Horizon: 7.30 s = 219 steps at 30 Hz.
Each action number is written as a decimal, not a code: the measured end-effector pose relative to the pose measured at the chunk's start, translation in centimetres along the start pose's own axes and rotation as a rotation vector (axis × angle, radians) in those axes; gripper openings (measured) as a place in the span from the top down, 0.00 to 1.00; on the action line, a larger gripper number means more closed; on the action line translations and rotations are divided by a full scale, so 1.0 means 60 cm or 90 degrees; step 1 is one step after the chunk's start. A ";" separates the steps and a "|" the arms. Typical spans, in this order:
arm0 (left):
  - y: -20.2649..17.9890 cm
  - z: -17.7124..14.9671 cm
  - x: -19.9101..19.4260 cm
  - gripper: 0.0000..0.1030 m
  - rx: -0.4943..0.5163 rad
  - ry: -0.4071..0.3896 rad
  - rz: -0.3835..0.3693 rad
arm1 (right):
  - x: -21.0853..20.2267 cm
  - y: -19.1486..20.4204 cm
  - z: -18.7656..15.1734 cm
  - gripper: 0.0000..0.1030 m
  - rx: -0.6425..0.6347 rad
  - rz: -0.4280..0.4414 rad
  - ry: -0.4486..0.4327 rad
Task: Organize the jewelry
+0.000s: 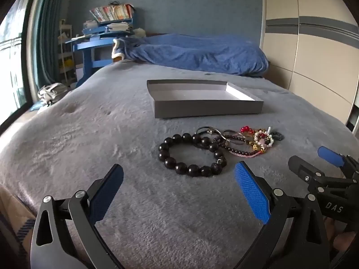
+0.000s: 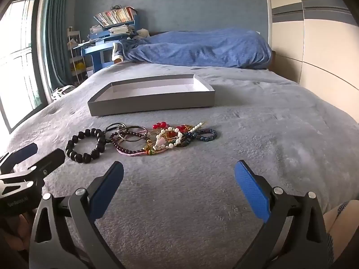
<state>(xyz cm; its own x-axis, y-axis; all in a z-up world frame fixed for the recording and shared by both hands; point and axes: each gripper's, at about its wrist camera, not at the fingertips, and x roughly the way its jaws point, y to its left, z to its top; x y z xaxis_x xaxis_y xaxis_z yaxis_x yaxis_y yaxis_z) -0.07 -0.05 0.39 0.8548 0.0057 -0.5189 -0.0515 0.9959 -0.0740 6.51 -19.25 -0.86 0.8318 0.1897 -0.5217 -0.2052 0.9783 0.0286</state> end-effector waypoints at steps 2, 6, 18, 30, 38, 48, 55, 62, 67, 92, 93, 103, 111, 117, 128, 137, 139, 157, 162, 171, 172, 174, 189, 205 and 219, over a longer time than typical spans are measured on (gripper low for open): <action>0.000 0.001 -0.001 0.05 0.000 -0.001 0.000 | -0.002 -0.001 0.001 0.05 0.002 0.001 -0.001; 0.000 0.001 0.000 0.05 0.000 0.001 0.003 | -0.002 -0.002 0.001 0.05 0.004 0.004 -0.001; -0.005 0.003 0.001 0.05 0.001 0.001 0.007 | -0.004 -0.003 0.003 0.05 0.007 0.003 -0.002; -0.003 0.001 -0.002 0.05 0.003 0.003 0.008 | -0.004 -0.003 0.007 0.05 0.009 0.008 -0.003; -0.002 -0.001 0.001 0.05 0.003 0.005 0.008 | -0.004 -0.002 0.006 0.05 0.010 0.008 -0.002; -0.001 -0.004 0.005 0.05 0.004 0.009 0.008 | -0.004 -0.003 0.006 0.05 0.011 0.010 -0.003; 0.000 -0.006 0.005 0.05 0.005 0.010 0.007 | -0.003 -0.003 0.005 0.05 0.012 0.013 -0.005; 0.000 -0.008 0.007 0.05 0.004 0.013 0.008 | -0.003 -0.002 0.005 0.05 0.011 0.012 -0.002; 0.000 -0.008 0.007 0.05 0.005 0.012 0.008 | 0.000 -0.001 0.005 0.05 0.013 0.013 0.001; 0.009 0.016 0.014 0.05 -0.011 0.013 0.003 | 0.000 -0.014 0.011 0.05 0.040 0.045 -0.010; 0.012 0.019 0.017 0.05 -0.016 0.017 -0.004 | 0.000 -0.014 0.012 0.05 0.042 0.048 -0.010; 0.020 0.039 0.055 0.27 -0.008 0.057 -0.025 | 0.021 -0.027 0.026 0.25 0.059 0.055 0.015; 0.035 0.051 0.097 0.43 -0.018 0.096 -0.020 | 0.035 -0.032 0.033 0.32 0.057 0.056 0.023; 0.041 0.048 0.127 0.57 -0.021 0.131 -0.018 | 0.045 -0.034 0.036 0.32 0.060 0.055 0.030; 0.064 0.054 0.127 0.85 -0.015 0.133 -0.002 | 0.054 -0.035 0.039 0.32 0.062 0.056 0.033; 0.127 0.060 0.115 0.85 -0.094 0.137 0.045 | 0.082 -0.032 0.059 0.44 0.050 0.075 0.048; 0.124 0.060 0.118 0.85 -0.089 0.138 0.046 | 0.092 -0.032 0.063 0.46 0.047 0.081 0.057; 0.119 0.060 0.139 0.82 -0.056 0.141 0.043 | 0.154 -0.035 0.063 0.90 0.033 0.092 0.113; 0.119 0.068 0.119 0.85 -0.061 0.108 0.036 | 0.140 -0.048 0.064 0.92 0.062 0.107 0.092; 0.115 0.089 0.087 0.85 -0.066 0.060 0.000 | 0.098 -0.104 0.079 0.93 0.149 0.121 0.036; 0.114 0.092 0.085 0.85 -0.064 0.057 -0.002 | 0.095 -0.109 0.080 0.93 0.156 0.120 0.033; 0.112 0.100 0.079 0.85 -0.056 0.046 -0.006 | 0.087 -0.123 0.082 0.93 0.175 0.118 0.025; 0.126 0.182 0.070 0.85 -0.048 -0.005 -0.039 | 0.093 -0.143 0.106 0.93 0.196 0.116 0.015; 0.054 0.287 0.148 0.85 -0.012 -0.029 -0.124 | 0.218 -0.126 0.236 0.93 0.139 0.122 0.020; 0.021 0.295 0.254 0.85 -0.004 0.013 -0.134 | 0.369 -0.051 0.269 0.93 0.040 0.116 0.146</action>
<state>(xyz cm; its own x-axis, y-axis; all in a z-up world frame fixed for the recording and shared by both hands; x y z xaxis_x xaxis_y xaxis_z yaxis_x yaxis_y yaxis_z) 22.05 2.89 7.45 0.8363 -0.2042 -0.5088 0.1235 0.9744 -0.1881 33.85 -16.71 1.26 0.6448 0.3463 -0.6814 -0.3028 0.9343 0.1882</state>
